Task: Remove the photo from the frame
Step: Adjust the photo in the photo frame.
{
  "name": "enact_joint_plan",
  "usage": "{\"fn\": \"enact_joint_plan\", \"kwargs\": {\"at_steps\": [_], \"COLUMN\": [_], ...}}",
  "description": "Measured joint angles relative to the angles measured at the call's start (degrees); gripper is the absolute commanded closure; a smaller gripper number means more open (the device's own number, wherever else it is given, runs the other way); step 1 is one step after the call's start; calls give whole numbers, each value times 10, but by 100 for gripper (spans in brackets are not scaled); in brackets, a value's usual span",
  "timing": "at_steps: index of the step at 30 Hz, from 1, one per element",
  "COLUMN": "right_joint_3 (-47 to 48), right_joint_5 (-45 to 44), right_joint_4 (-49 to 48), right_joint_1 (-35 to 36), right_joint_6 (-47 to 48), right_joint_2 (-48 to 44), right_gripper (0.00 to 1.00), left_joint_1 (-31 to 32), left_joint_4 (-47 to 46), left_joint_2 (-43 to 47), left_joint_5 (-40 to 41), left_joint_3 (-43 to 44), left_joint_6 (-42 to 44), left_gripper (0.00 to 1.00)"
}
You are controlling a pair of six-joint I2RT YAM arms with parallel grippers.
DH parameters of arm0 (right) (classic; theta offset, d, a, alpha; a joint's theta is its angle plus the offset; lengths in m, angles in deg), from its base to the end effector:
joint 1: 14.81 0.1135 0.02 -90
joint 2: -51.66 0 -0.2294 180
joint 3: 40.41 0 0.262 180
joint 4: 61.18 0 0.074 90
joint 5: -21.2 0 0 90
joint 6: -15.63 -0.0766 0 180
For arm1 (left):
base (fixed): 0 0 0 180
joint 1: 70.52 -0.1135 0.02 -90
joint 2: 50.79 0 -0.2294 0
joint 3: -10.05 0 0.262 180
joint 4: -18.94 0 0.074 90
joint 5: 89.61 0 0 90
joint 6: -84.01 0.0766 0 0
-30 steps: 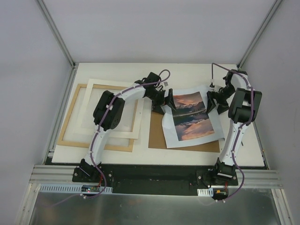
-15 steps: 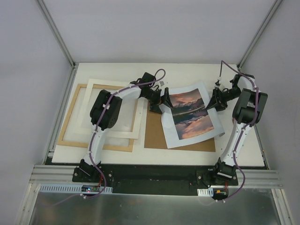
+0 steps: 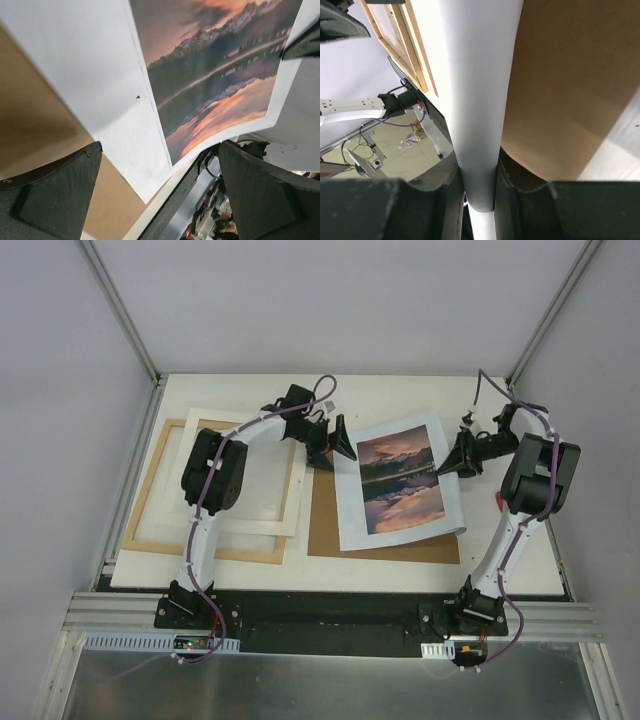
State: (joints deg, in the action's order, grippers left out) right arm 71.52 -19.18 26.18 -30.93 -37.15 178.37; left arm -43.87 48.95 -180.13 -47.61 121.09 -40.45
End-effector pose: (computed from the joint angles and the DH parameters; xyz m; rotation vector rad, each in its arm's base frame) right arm 0.3855 -0.0507 0.1097 -0.3593 2.6448 1.2285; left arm 0.4191 -0.2740 0.1151 0.2570 2.5669 -1.4675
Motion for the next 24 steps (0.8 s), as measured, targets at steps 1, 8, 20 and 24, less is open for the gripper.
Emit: {"fn": "enact_joint_plan", "kwargs": {"at_steps": [1, 8, 20, 24], "right_joint_3": [-16, -126, -204, -230], "right_joint_5": [7, 16, -57, -95], "right_joint_4": [-12, -154, -285, -304], "right_joint_1": [0, 9, 80, 82], "right_joint_6": [-14, -132, -221, -235], "right_joint_2": [-14, -89, -96, -108], "right_gripper": [75, 77, 60, 46], "left_joint_1": [-10, -70, -82, -83], "left_joint_4": [6, 45, 85, 96], "left_joint_2": [3, 13, 51, 57], "left_joint_5": [0, 2, 5, 5], "left_joint_3": [2, 29, 26, 26], "left_joint_6": [8, 46, 86, 99], "left_gripper": [1, 1, 1, 1]}}
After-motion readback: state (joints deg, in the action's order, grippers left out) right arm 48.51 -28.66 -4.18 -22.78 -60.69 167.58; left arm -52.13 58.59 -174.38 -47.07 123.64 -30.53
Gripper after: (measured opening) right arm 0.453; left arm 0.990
